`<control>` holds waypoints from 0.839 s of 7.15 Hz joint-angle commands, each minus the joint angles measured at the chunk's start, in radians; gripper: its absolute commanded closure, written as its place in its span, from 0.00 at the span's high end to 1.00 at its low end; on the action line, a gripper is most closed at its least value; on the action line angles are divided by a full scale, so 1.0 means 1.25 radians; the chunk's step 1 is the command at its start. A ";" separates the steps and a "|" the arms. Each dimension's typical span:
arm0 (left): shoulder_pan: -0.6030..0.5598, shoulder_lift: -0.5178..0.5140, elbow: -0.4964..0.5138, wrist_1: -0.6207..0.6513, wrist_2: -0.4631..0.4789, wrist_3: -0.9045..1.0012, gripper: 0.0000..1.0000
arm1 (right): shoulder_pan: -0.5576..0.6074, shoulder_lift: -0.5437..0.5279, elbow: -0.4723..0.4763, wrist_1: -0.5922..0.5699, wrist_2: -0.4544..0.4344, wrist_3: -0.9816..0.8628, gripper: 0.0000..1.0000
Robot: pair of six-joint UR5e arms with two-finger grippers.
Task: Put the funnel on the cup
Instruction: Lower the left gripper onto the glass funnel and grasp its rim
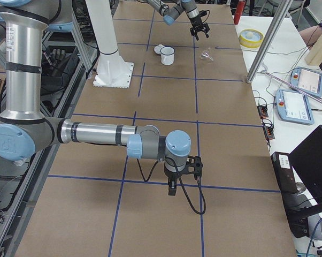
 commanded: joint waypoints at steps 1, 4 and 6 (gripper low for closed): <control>0.041 -0.002 0.043 -0.089 0.129 -0.130 0.97 | 0.000 0.000 0.000 0.000 0.000 0.000 1.00; 0.049 0.006 0.062 -0.108 0.134 -0.087 0.93 | 0.000 0.000 0.000 0.000 0.000 0.000 1.00; 0.048 0.006 0.097 -0.202 0.133 0.030 0.92 | 0.000 0.000 -0.001 0.000 0.000 0.000 1.00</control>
